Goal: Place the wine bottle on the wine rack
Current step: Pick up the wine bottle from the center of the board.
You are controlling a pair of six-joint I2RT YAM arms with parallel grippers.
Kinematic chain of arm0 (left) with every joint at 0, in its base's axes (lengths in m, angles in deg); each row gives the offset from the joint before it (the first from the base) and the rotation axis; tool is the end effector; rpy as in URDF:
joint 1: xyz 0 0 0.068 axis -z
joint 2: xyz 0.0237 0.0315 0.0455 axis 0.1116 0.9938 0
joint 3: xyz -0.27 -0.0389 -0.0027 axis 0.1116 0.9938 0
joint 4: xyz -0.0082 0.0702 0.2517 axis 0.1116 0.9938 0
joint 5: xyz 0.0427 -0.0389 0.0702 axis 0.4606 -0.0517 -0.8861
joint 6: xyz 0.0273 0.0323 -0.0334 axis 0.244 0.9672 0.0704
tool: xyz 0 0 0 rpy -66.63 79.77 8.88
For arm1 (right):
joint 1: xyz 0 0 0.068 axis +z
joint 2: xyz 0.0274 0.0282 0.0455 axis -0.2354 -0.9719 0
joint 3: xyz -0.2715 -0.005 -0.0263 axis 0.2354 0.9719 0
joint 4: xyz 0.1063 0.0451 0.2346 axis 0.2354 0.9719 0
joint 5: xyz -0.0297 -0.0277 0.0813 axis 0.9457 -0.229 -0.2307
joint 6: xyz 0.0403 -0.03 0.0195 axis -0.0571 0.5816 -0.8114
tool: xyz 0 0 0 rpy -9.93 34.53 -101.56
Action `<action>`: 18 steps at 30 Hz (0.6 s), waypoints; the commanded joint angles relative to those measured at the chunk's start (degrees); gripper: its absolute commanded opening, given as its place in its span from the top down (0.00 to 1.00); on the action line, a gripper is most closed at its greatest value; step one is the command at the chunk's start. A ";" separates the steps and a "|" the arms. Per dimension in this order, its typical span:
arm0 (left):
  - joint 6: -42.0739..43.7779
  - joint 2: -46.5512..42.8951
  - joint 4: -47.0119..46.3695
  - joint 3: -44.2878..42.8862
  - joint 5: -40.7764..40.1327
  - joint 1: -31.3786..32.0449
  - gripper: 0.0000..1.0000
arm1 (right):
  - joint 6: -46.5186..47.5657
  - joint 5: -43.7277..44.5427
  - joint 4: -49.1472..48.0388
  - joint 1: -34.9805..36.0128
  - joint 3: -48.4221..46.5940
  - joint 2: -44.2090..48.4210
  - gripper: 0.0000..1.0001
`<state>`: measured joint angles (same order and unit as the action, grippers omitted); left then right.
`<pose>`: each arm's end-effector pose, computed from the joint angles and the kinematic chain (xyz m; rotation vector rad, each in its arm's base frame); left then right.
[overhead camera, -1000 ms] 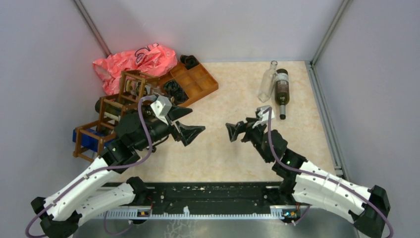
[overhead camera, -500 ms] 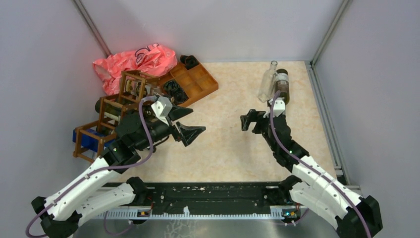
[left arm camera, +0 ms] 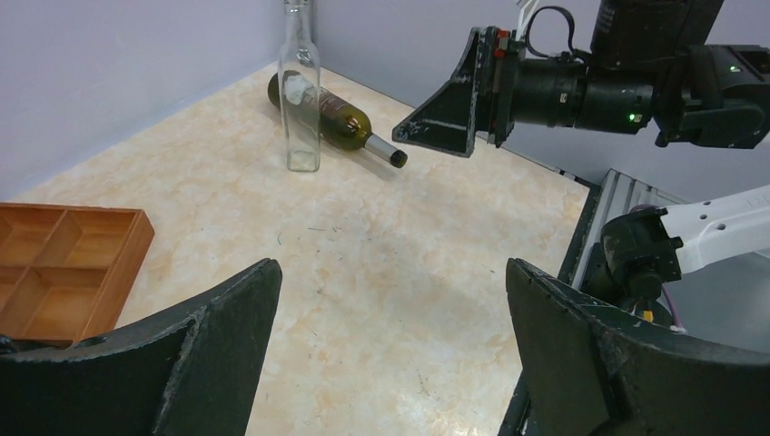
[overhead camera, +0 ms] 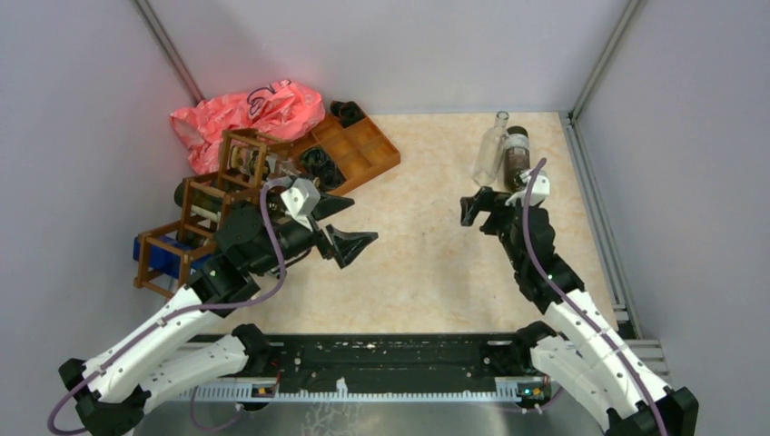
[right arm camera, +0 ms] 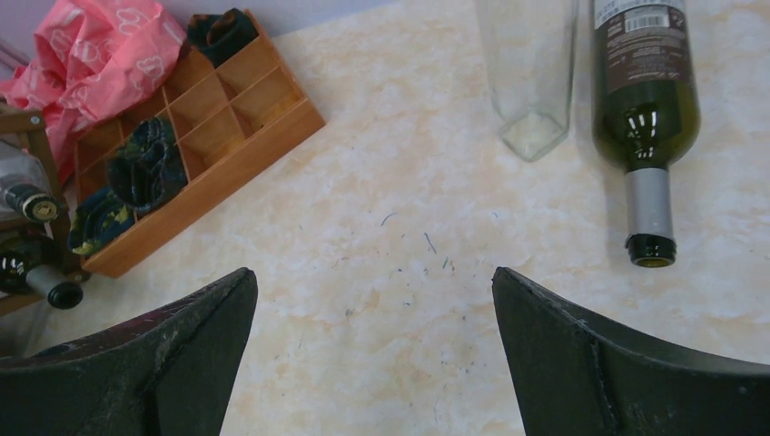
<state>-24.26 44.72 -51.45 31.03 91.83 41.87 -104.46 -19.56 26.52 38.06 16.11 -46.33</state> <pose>0.1146 -0.1381 0.3811 0.7078 1.4154 -0.8949 0.1642 0.0652 0.2886 0.1634 1.7880 0.3869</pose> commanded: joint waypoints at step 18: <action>0.81 -3.05 -1.44 1.99 0.41 -0.55 0.01 | 12.23 -20.09 -1.32 -22.35 -24.40 -32.04 0.06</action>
<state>-23.41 43.08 -51.65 32.56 92.09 41.69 -99.15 -35.25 27.15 15.70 -2.97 -75.40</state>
